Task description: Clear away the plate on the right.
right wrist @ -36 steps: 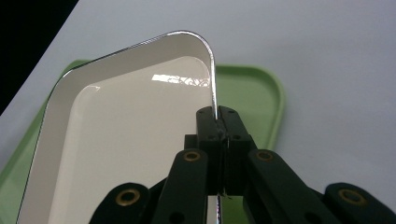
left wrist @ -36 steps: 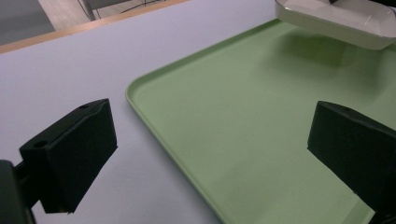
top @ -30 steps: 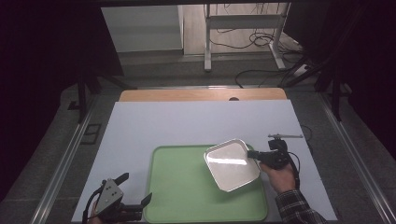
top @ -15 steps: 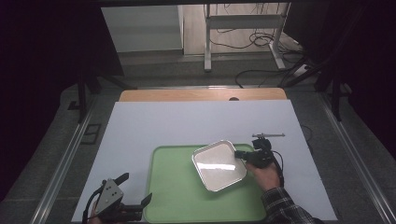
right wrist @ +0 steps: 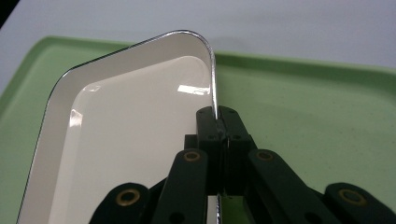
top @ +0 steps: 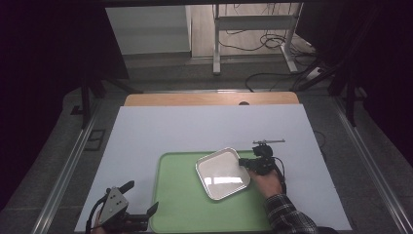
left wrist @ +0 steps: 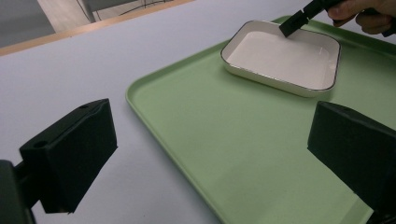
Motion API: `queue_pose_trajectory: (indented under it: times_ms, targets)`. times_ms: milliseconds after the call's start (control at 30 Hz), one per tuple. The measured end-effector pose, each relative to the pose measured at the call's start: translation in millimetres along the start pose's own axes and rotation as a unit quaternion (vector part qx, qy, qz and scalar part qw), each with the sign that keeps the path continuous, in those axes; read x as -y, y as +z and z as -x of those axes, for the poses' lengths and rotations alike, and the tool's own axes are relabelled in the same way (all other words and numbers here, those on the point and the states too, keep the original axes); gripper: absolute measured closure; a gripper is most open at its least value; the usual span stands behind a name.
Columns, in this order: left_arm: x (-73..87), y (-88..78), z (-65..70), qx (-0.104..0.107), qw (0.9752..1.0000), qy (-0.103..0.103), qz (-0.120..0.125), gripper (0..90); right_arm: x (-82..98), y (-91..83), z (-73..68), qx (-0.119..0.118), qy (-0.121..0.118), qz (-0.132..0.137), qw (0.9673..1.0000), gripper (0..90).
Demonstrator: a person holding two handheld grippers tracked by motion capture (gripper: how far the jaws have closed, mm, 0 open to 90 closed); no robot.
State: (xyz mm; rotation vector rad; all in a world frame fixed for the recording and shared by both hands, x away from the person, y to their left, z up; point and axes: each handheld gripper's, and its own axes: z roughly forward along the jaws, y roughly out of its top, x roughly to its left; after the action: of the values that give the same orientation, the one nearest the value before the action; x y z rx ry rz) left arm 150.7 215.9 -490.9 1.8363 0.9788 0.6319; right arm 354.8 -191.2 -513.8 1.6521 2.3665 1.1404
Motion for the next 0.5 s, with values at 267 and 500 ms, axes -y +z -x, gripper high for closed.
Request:
queue_pose_trajectory:
  times_ms: [267, 500]
  targets:
    - [0.0, 0.0, 0.2, 0.000, 1.0000, 0.000, 0.000, 1.2, 1.8, 2.8, 1.2, -0.007, -0.004, -0.001, 1.0000, 82.2]
    - [-0.2, -0.3, 0.4, -0.001, 1.0000, 0.001, 0.000, 1.2, -1.6, -6.6, -5.1, 0.000, -0.067, 0.009, 0.9977, 60.8]
